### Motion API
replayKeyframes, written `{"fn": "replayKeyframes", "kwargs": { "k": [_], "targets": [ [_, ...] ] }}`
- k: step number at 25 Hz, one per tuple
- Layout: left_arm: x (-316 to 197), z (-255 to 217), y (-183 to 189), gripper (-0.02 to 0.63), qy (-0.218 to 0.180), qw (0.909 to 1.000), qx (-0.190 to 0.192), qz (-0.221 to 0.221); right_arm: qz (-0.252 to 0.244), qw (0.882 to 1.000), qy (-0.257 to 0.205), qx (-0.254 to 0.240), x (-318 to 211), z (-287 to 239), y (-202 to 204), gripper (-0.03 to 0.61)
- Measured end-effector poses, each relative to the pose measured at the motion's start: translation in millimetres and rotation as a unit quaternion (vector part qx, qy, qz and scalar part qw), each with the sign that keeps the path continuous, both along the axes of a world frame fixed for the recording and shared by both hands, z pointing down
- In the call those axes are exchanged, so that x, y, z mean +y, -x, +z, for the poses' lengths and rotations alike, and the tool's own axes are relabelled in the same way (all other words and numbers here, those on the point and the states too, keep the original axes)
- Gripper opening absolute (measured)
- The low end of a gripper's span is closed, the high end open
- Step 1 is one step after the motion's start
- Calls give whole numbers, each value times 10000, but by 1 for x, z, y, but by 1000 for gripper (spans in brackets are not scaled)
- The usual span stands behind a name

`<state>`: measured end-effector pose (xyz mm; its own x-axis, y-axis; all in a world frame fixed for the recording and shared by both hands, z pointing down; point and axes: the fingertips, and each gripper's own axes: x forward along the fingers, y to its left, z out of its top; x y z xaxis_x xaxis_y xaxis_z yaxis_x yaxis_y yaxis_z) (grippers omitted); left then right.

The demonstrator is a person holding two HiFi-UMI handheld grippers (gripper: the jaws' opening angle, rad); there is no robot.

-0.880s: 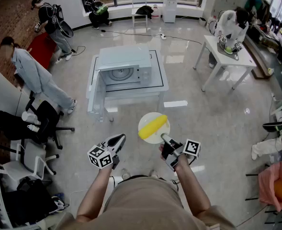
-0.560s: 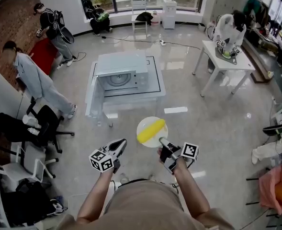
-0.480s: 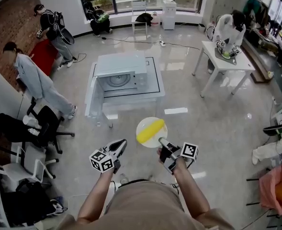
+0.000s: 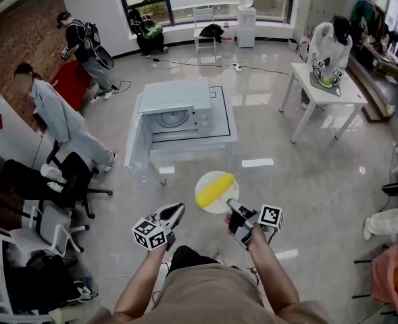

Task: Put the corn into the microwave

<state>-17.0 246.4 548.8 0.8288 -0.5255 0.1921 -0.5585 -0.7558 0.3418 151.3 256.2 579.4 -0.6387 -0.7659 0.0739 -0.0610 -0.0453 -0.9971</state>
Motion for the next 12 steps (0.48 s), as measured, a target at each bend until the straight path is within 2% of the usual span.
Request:
{"fn": "replayKeyframes", "kwargs": {
  "k": [4, 7, 12],
  "targets": [
    [-9, 4, 6, 5, 22, 10000, -35, -65, -26, 9999, -160, 58, -10, -4, 1, 17],
    [-21, 5, 11, 5, 38, 10000, -46, -51, 14, 10000, -45, -33, -17, 3, 6, 17],
    [-51, 3, 23, 5, -51, 10000, 23, -8, 24, 10000, 23, 86, -42, 8, 19, 17]
  ]
}}
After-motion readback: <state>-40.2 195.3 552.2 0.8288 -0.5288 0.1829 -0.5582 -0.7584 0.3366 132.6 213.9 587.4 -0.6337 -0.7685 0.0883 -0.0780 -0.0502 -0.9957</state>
